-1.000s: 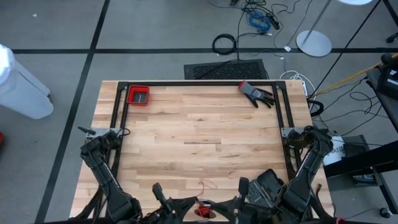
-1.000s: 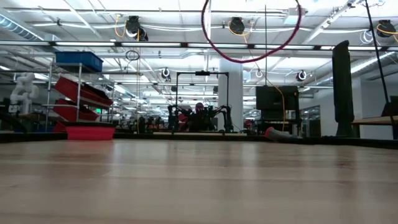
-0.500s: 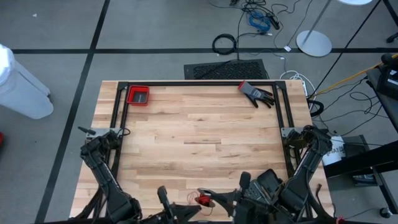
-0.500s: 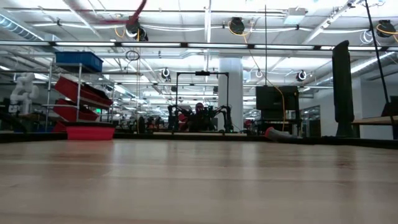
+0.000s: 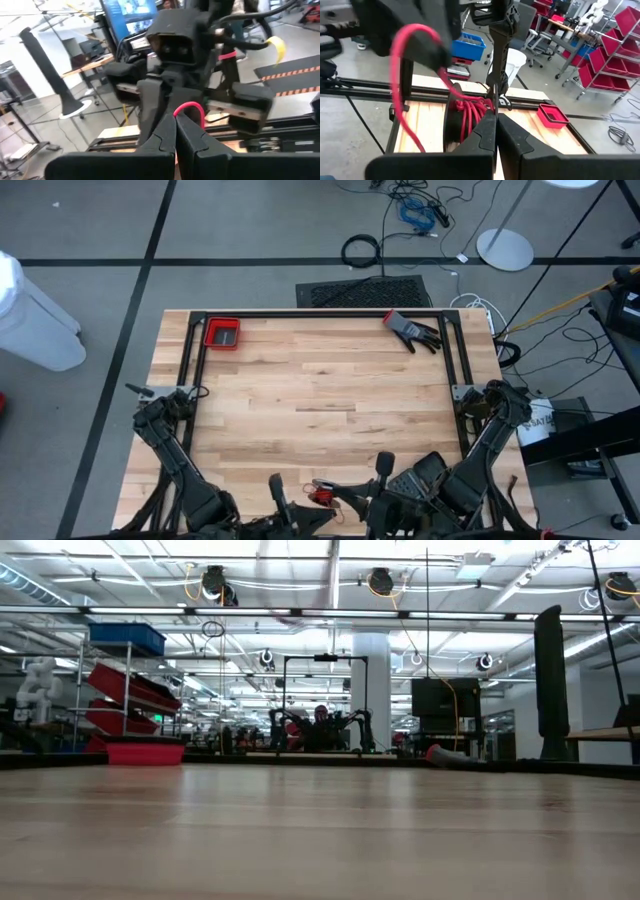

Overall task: Coil cords
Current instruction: Coil the red wire onto the spool

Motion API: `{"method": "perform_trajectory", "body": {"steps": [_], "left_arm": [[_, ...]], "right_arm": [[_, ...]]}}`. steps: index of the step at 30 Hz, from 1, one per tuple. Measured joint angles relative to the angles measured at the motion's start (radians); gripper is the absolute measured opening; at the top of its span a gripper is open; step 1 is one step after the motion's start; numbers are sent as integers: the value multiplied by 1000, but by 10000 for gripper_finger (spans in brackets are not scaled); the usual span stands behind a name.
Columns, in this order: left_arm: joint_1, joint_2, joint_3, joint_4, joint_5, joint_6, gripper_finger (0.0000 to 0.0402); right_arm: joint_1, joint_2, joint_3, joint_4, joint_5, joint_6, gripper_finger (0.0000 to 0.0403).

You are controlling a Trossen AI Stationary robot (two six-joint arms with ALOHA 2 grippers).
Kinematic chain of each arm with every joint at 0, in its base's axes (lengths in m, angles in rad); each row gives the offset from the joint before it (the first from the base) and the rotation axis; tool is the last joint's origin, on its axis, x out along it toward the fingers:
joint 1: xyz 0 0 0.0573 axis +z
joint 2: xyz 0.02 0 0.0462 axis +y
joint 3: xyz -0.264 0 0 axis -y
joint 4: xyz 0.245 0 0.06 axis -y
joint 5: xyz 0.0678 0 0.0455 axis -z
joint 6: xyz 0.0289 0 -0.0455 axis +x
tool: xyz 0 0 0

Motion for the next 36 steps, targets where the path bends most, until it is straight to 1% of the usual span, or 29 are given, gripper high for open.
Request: {"method": "perform_trajectory", "body": {"steps": [4, 8, 10, 11, 14, 17, 22, 24, 30, 32, 36], "left_arm": [[0, 0, 0, 0, 2, -1, 0], [11, 0, 0, 0, -17, 6, 0], [19, 0, 0, 0, -15, 3, 0], [24, 0, 0, -6, -3, -9, 0], [39, -1, 0, -57, 81, -73, 0], [41, -1, -1, -87, 89, -94, 0], [39, -1, -1, -95, -8, -88, 0], [38, -1, -1, -99, -30, -81, 0], [26, -1, -1, -113, -44, -94, 0], [14, -1, -1, -113, -79, -94, 0], [-13, -1, -1, -134, -182, -87, 0]], "right_arm": [[0, 0, 0, 0, -1, 3, 0], [0, 0, 0, 2, -54, 13, 0], [0, 0, 0, 2, -56, 23, 0], [0, 0, 0, 2, -55, 24, 0], [-3, 0, 0, 1, -56, 23, 0], [-5, 0, 0, 0, -69, 23, 0], [-5, 0, 0, 0, -154, 26, 0], [-5, 0, 0, 3, -178, 26, 0], [-1, -5, 0, 13, -193, 33, 0], [2, -10, 0, 8, -209, 43, 0], [18, -20, 0, -19, -210, 74, 0]]}}
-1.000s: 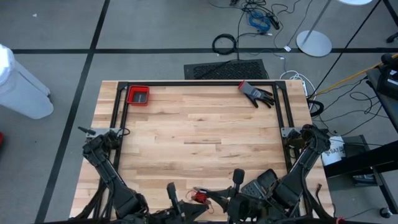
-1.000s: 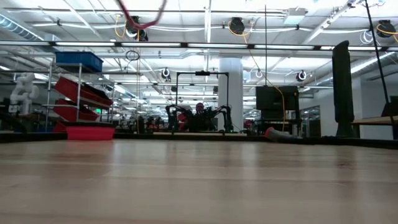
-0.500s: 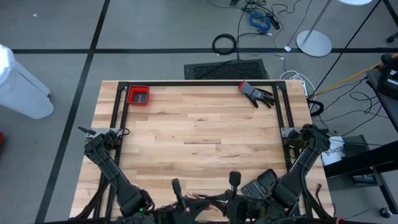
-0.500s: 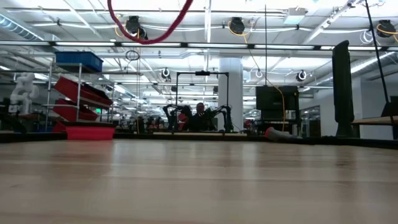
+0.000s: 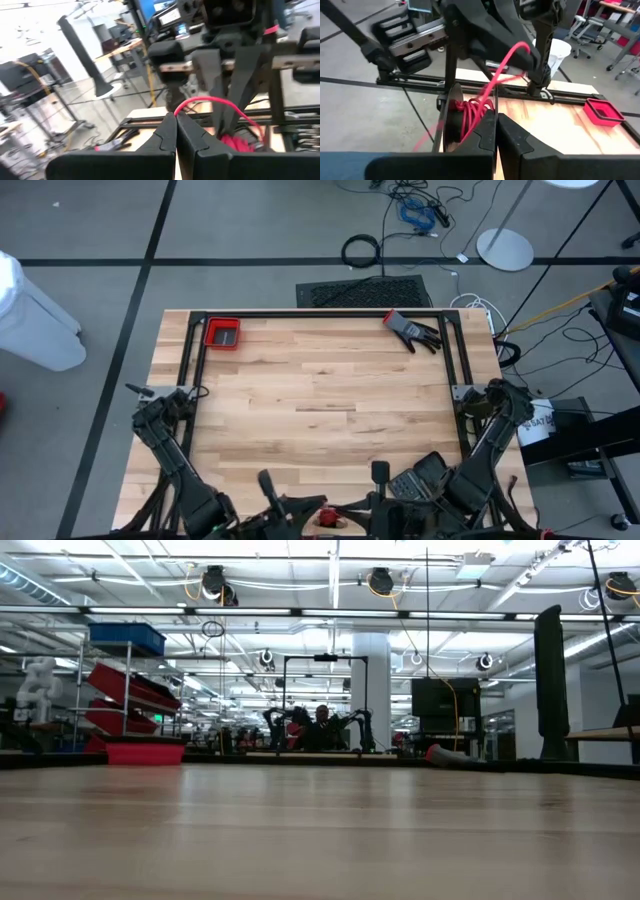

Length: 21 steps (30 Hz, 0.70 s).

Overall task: Coil cords
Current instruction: Coil the red wire onto the spool

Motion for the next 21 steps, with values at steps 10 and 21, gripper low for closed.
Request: {"method": "perform_trajectory", "body": {"steps": [10, 21], "left_arm": [[-51, 0, -1, 1, -39, 11, 0], [-89, 0, -10, -230, -31, -255, 0]], "right_arm": [[36, -12, 1, -24, 1, 30, 0], [83, -35, 1, -18, 13, 16, 0]]}}
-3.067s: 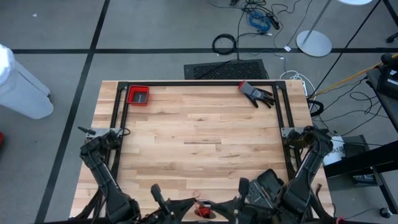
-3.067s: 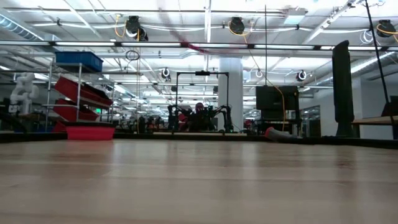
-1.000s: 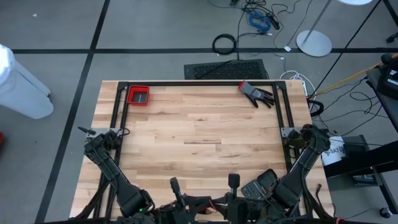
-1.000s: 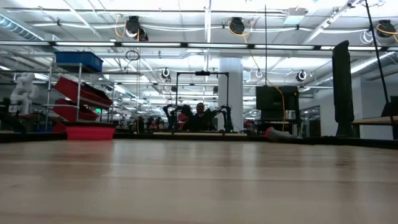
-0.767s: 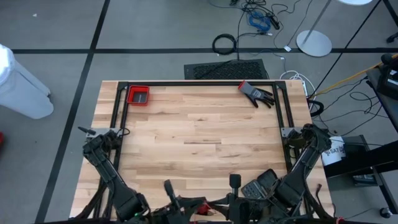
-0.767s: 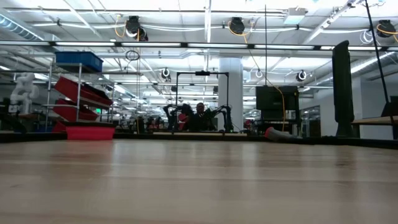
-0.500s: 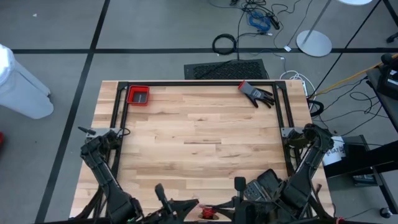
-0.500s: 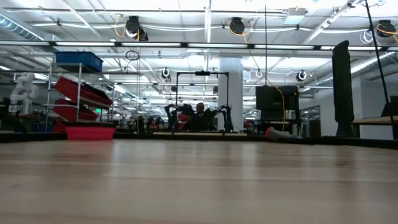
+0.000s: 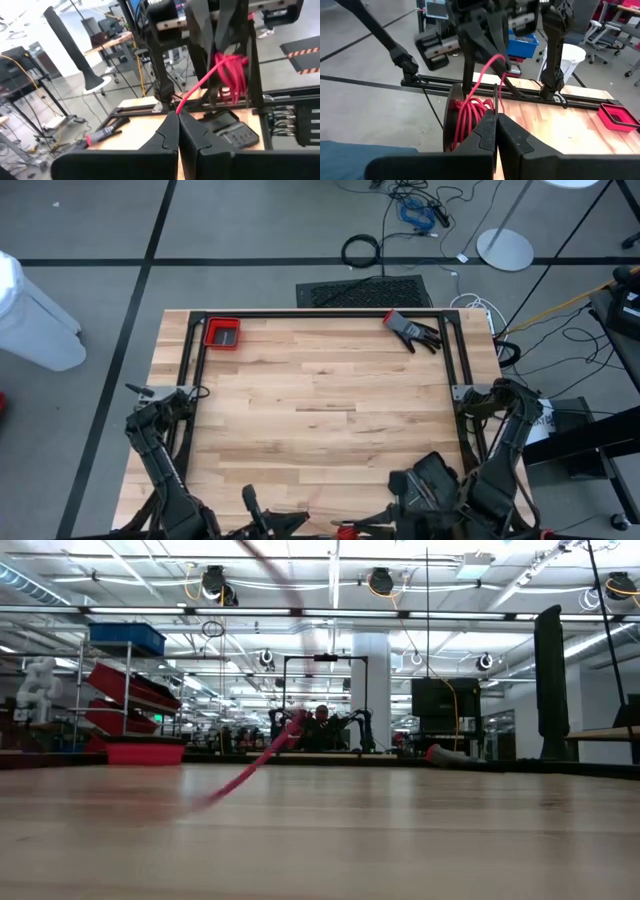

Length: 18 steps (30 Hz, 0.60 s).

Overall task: Coil cords
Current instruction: Coil the red wire onto the spool

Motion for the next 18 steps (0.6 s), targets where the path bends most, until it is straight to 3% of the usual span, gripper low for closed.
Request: {"method": "perform_trajectory", "body": {"steps": [6, 18], "left_arm": [[8, 15, 0, -117, 25, -160, 0], [78, 65, 0, -111, 75, -175, 0]], "right_arm": [[8, 0, 0, 42, 8, -45, 0], [7, 0, 0, 70, 172, -91, 0]]}}
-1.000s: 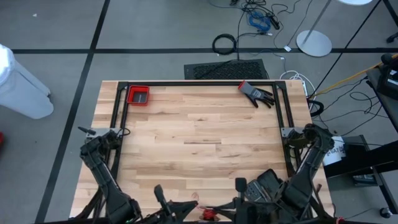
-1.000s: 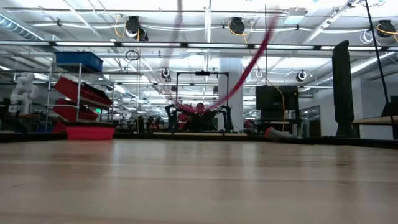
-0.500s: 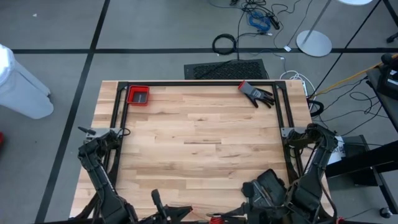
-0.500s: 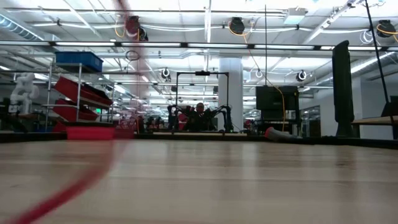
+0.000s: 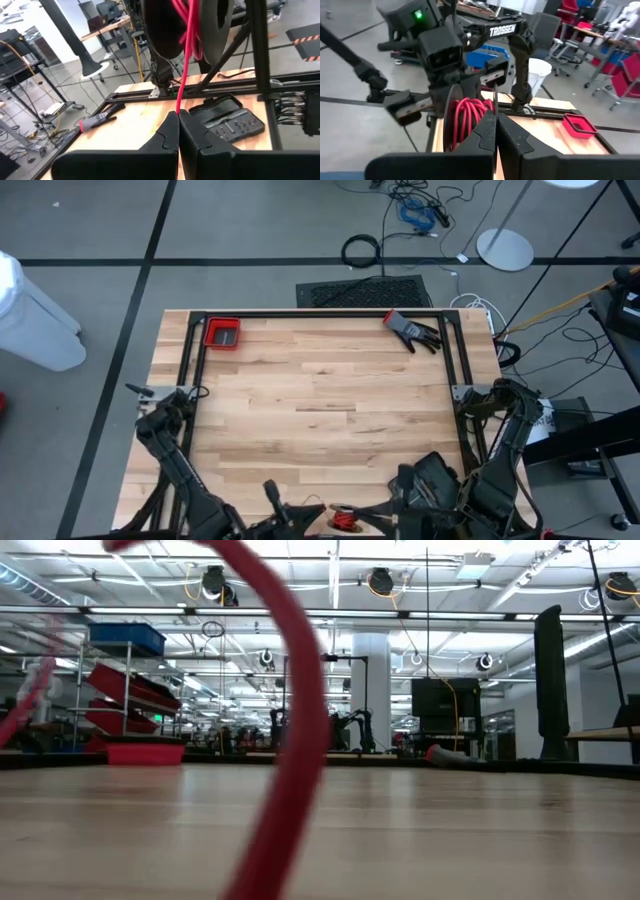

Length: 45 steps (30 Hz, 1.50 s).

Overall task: Coil cords
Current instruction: Coil the red wire onto the spool

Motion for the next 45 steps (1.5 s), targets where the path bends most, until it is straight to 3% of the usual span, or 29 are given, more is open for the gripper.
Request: {"method": "perform_trajectory", "body": {"steps": [8, 19, 30, 45], "left_arm": [[52, 15, 0, 7, 11, -6, 0], [119, 15, -15, 2, 242, -74, 47], [69, 17, -45, -1, 214, -101, 120], [-67, 17, -45, -106, 210, -104, 125]], "right_arm": [[-17, 1, 0, -2, 41, 0, 0], [-16, 2, 0, -24, 56, -1, 0], [19, -5, 0, -26, 64, -17, 0], [34, -5, 0, -26, 93, -30, 0]]}}
